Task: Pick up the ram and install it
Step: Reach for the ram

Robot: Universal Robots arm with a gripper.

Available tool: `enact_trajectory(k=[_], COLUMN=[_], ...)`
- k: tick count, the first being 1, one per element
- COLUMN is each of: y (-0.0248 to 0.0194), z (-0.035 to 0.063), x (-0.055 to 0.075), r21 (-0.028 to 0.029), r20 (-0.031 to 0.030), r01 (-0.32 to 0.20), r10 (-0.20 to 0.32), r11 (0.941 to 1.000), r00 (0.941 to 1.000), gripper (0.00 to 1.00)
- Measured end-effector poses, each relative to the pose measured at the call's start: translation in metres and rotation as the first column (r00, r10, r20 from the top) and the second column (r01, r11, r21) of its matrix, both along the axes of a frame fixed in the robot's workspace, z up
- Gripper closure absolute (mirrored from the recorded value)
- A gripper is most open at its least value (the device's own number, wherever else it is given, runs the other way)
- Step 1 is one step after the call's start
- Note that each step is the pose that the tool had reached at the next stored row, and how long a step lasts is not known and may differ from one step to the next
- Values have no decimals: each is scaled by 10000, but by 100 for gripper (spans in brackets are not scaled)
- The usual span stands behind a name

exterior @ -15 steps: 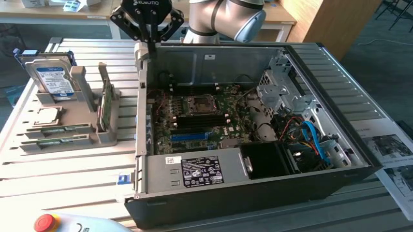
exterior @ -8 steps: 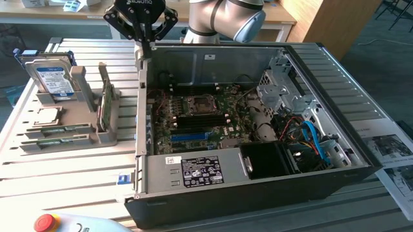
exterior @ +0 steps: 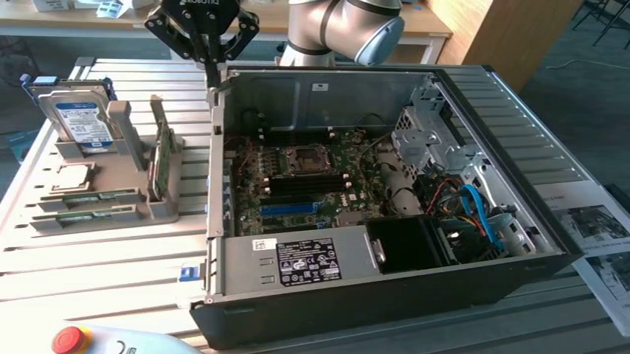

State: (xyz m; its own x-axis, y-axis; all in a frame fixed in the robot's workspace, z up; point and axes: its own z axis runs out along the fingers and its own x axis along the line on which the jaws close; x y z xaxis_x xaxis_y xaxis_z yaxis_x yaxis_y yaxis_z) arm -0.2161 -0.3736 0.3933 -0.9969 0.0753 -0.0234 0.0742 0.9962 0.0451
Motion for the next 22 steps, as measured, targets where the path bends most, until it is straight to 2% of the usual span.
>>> enact_trajectory(k=[22], y=[88], z=[0], x=[-450], r21=[0], r20=[-1], r01=[1], r10=[-1], r11=[10000], r00=[10000], gripper=[90])
